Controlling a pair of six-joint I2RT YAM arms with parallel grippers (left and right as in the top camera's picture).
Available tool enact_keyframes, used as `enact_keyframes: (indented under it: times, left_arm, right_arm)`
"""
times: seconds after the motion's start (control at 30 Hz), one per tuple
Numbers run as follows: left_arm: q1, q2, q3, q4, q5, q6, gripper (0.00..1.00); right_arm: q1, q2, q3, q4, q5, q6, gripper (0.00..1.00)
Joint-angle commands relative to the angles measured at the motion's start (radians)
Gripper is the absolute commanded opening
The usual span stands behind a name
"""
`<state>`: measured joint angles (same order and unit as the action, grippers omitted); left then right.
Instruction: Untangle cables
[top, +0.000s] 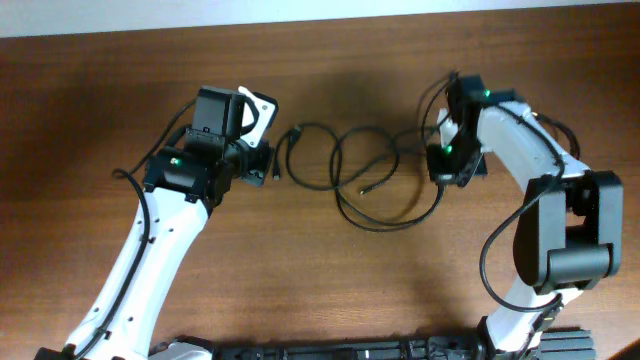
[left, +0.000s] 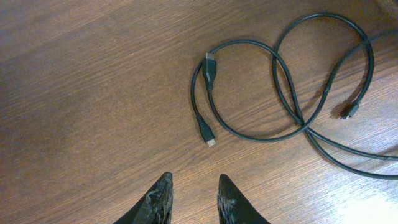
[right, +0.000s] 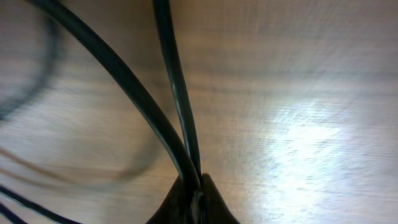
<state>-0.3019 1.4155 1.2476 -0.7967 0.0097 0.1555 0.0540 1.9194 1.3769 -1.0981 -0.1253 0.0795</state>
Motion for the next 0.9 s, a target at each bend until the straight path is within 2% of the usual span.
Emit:
enact_keyframes:
  times: [0.0, 0.2, 0.8, 0.87]
  left_arm:
    - [-0.001, -0.017, 0.011, 0.002, -0.006, -0.013, 0.24]
    - [-0.001, -0.017, 0.011, 0.002, -0.006, -0.013, 0.24]
    - [-0.001, -0.017, 0.012, 0.002, -0.006, -0.013, 0.23]
    - [-0.001, -0.017, 0.011, 0.002, -0.006, -0.013, 0.23]
  right_arm:
    - [-0.002, -0.002, 0.183, -0.092, -0.063, 0.008, 0.04]
    - [-0.001, -0.002, 0.291, -0.157, -0.235, 0.007, 0.05]
    - [-0.001, -0.002, 0.288, -0.198, -0.23, 0.007, 0.06]
    - [-0.001, -0.002, 0.288, -0.203, -0.23, 0.007, 0.11]
